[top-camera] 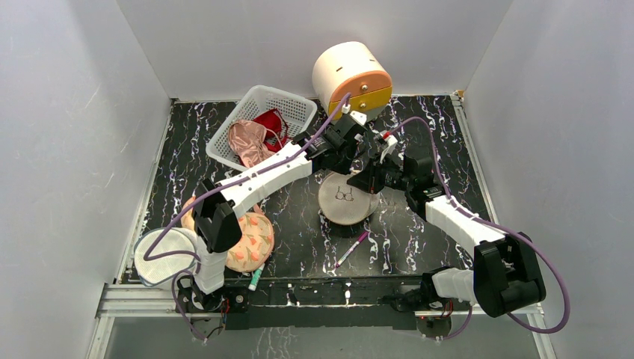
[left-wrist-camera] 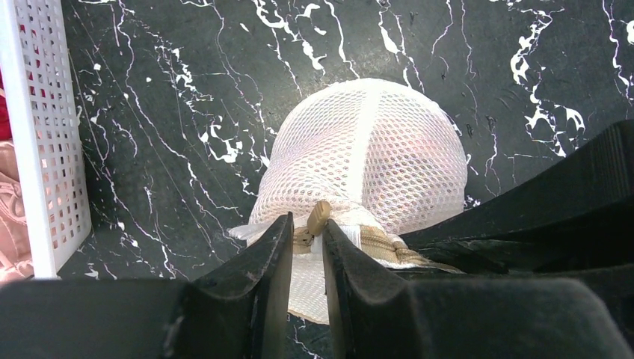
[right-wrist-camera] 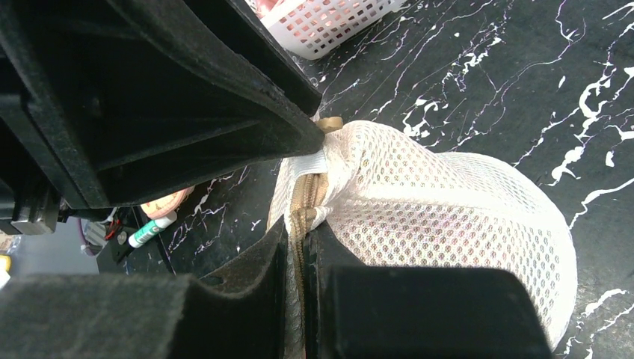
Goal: Unzip the laundry bag and remove the bra
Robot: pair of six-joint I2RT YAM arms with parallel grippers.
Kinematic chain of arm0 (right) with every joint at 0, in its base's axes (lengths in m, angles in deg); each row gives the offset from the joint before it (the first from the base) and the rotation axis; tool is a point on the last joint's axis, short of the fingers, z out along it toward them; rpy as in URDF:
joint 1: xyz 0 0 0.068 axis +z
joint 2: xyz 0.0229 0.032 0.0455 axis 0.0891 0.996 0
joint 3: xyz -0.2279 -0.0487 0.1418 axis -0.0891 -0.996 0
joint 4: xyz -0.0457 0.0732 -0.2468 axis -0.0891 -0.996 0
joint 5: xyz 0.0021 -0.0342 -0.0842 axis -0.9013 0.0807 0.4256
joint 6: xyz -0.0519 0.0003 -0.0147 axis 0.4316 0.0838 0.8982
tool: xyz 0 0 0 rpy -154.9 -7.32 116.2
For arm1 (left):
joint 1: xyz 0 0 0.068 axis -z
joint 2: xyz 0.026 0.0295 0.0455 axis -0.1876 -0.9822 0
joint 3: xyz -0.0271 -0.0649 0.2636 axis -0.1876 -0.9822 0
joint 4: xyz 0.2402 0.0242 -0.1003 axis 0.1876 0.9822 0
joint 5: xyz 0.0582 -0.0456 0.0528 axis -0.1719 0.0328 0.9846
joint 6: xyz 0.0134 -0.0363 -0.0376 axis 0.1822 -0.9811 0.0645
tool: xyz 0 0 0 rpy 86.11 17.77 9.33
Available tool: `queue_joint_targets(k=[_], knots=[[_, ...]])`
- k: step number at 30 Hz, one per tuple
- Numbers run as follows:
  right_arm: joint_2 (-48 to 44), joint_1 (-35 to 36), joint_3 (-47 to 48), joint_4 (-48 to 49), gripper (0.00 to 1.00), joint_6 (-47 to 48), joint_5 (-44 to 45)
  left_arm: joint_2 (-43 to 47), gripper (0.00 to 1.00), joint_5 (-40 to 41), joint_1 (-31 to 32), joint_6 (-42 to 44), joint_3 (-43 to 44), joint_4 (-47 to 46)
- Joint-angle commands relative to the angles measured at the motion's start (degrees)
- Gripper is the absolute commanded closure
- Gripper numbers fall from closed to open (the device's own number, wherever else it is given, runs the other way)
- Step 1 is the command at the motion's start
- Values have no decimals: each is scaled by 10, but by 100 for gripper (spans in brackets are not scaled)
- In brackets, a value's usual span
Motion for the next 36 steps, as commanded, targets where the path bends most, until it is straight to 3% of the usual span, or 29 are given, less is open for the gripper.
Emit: queue_joint_targets(k=[1,15,20,25,36], knots=[[-17,4,21,43,100,-5,-6,6,81,15,4,6,24,11],[-22,6,21,43,100,-5,-2,-11,76,-4,4,4,34,12],[-24,6,19,42,100,-5,0,-9,82,0,4,6,34,13],[-29,6,14,46,100,-8,4,2,100,12,4,6,32,8],[-68,6,-32,81,96,-92,107,135,100,104,4,-30,-103,-76]])
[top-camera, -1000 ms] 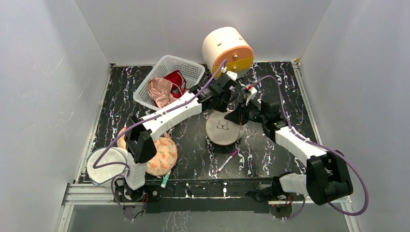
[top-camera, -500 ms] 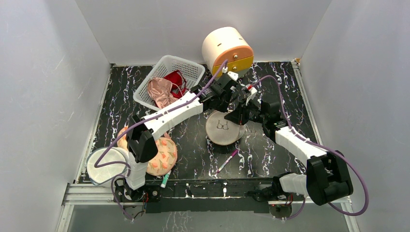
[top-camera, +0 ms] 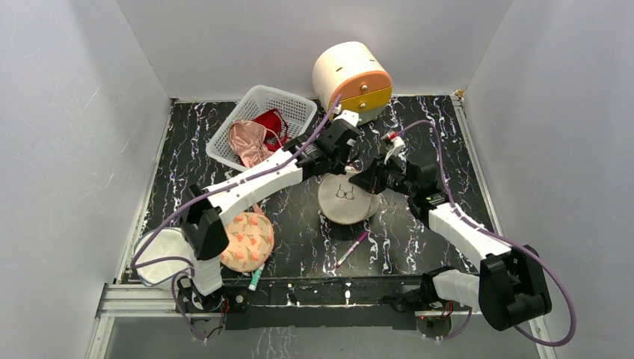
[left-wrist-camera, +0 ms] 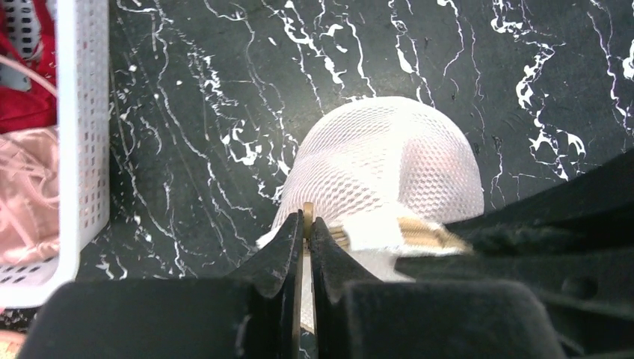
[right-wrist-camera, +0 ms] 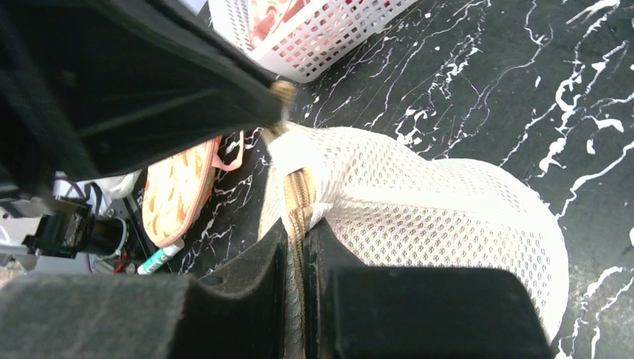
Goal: Unzip the laundry bag and remove the bra
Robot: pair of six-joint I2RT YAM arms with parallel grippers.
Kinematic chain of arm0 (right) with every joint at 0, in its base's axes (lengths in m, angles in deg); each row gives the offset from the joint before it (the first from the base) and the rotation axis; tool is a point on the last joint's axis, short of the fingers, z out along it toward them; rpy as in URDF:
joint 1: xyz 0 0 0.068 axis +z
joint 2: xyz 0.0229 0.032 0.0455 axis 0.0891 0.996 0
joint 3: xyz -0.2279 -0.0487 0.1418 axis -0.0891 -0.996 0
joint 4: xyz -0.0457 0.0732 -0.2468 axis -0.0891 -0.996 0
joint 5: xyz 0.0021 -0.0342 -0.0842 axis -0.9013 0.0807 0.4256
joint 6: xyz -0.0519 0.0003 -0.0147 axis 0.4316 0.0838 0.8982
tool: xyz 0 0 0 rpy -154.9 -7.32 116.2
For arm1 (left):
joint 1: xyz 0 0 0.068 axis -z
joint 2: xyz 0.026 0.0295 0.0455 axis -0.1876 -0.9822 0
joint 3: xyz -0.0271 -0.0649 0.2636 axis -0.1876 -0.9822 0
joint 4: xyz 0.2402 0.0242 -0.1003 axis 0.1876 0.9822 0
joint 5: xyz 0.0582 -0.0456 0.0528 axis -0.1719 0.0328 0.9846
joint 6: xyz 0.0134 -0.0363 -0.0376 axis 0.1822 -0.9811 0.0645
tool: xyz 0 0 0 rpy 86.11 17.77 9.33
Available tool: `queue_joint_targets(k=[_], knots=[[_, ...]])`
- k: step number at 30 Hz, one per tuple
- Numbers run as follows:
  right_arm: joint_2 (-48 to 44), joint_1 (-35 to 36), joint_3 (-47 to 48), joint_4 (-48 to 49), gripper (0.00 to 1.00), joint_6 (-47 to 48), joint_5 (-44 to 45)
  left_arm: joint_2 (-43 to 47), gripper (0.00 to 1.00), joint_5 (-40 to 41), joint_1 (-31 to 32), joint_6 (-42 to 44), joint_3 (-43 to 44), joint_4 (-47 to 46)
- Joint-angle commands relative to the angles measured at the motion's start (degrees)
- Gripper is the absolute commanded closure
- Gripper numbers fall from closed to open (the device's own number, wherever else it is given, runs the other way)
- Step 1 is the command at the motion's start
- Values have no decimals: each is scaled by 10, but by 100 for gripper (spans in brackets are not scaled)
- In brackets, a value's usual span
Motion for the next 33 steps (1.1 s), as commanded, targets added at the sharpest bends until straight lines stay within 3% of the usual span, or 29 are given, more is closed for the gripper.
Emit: queue_joint_targets(k=[1,6,10,17,22,29,31,33], knots=[[-30,0,-17,68,96,-59,69,103,100,74,2,-26,-56,-35],[-33,0,-49,77,95,-133,117,157,100,94,1,-67,-124,-69],[-22,0,-69,106,73,-157,99,173,100,61,1,-78,-144,-95],[-29,0,6,-43,42,-10,100,163,100,21,1,-57,-125,-85],[-35,19,66,-108,29,61,114,168,100,13,1,-40,-123,-76],[13,85,132,-95,28,123,92,172,100,-22,1,-17,-121,-80],[38,96,153,-105,33,138,87,171,100,-28,1,-15,-121,-79],[59,102,169,-119,45,147,90,173,100,-30,1,-14,-122,-79]])
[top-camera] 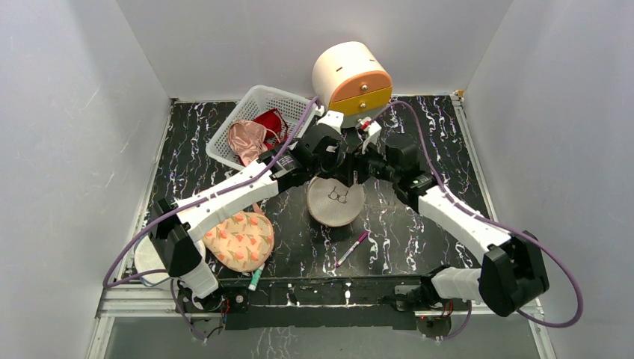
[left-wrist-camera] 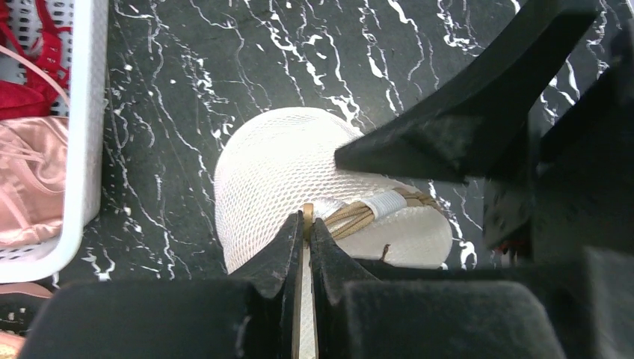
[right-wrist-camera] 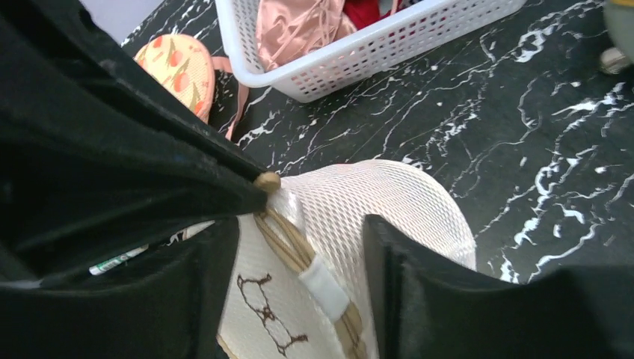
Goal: Unzip the laundry bag and remove the bra
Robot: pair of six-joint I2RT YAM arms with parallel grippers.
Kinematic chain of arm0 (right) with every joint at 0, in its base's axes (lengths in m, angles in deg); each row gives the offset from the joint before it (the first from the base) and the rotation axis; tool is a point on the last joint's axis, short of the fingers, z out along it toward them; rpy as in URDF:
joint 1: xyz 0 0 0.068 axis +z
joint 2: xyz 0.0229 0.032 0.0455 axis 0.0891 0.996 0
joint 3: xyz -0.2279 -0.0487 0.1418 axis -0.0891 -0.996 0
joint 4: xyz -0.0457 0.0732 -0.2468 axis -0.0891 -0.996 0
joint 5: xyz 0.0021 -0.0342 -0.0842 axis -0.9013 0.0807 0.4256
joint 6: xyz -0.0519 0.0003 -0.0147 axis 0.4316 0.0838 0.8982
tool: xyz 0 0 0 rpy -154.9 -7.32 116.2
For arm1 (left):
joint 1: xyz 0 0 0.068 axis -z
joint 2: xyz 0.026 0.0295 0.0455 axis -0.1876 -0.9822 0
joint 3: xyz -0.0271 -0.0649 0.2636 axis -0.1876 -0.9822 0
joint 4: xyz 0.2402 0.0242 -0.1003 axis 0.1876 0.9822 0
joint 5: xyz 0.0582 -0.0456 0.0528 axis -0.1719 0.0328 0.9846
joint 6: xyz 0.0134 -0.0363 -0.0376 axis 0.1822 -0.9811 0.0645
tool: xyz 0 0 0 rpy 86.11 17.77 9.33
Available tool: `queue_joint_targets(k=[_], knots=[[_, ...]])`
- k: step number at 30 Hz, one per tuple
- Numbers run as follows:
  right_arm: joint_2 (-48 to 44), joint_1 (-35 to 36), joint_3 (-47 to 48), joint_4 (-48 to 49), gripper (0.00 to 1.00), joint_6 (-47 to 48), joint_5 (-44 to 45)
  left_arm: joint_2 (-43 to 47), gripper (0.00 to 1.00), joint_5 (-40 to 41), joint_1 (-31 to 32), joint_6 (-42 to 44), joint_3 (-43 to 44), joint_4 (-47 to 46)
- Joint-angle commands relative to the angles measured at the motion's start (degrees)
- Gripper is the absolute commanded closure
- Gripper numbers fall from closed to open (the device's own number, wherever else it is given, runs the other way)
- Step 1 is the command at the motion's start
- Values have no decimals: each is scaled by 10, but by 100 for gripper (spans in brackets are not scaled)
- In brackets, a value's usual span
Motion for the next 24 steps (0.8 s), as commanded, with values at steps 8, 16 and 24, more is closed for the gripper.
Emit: queue_joint_targets(k=[8,16,24], knots=[[-9,16,-22,60,71,-7,64,54,100,16,-2,-7,-7,-5],[-71,16,-116,154,99,-142,175,96,100,50,-3,-43,-53,-41],[-102,15,-133,130,100,-161,223,132,100,97,-3,-62,-75,-39]])
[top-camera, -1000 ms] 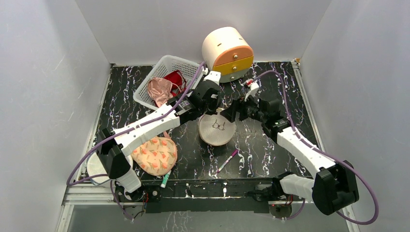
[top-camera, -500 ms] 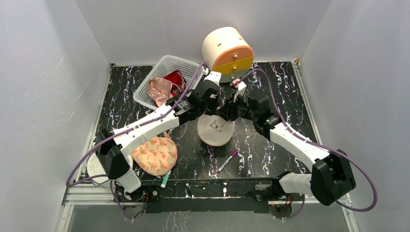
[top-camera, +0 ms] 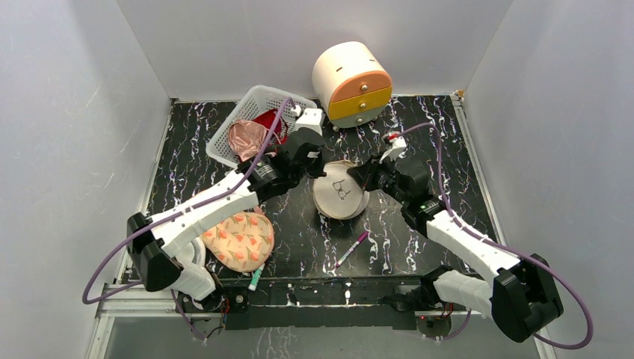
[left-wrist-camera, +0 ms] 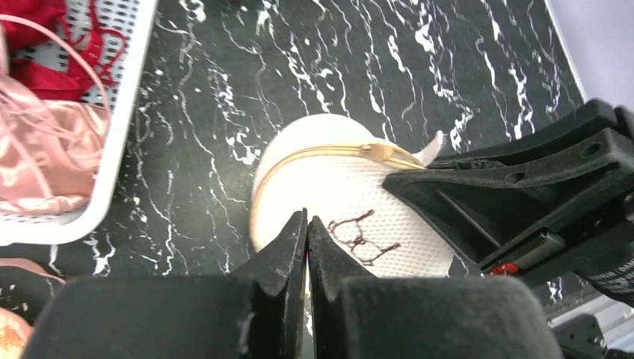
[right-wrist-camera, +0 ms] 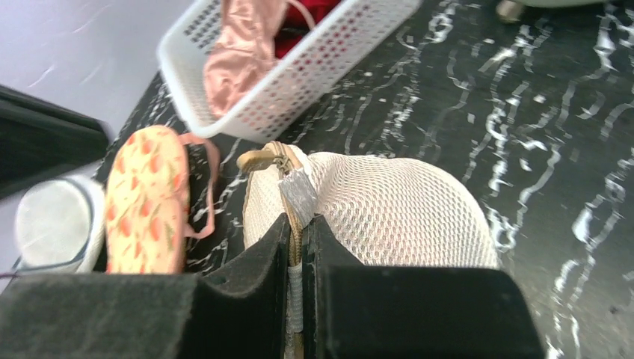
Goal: Unzip the laundry bag and remove the bra
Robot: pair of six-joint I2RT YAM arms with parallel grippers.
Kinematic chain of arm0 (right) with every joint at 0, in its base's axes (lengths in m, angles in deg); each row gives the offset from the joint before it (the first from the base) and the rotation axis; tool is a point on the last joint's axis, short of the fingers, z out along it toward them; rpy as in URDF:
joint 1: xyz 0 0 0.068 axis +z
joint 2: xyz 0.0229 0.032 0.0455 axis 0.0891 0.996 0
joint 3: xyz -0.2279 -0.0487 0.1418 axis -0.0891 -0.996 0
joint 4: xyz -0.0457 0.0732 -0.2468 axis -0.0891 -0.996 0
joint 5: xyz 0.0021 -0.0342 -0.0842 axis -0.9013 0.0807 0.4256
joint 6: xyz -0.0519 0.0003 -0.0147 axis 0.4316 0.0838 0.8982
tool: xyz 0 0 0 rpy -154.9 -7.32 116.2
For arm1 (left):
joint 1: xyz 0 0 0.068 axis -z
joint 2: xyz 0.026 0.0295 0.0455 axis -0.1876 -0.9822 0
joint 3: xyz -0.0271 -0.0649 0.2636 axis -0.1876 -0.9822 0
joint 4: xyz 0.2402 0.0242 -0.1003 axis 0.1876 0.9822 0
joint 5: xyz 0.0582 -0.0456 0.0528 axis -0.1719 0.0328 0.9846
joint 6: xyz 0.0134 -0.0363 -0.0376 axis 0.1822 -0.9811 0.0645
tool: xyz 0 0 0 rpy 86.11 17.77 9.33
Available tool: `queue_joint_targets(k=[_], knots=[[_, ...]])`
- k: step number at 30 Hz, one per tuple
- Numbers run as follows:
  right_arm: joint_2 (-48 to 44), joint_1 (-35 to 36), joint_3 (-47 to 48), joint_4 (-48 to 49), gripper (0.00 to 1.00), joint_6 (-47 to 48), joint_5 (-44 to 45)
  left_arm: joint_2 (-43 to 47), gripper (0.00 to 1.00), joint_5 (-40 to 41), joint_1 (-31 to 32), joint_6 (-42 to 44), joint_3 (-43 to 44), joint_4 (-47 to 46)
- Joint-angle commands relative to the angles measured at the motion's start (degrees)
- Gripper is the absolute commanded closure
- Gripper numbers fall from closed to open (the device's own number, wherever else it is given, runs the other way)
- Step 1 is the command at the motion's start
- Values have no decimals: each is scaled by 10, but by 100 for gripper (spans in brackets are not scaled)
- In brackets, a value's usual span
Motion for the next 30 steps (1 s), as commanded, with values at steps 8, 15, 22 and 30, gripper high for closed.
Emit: queue_joint_targets(k=[8,15,22,30], knots=[[-51,-8,-34,20,99,37,-3,43,100,9,-5,16,0,-1],[-36,-7,0,-9,100,62,-16,-21,56,-154,-5,44,35,-5],[-21,-7,10,-7,100,52,-38,-68,40,-150,-4,68,85,20],[-21,-8,19,-11,100,53,-40,-138,62,-114,4,84,144,67]])
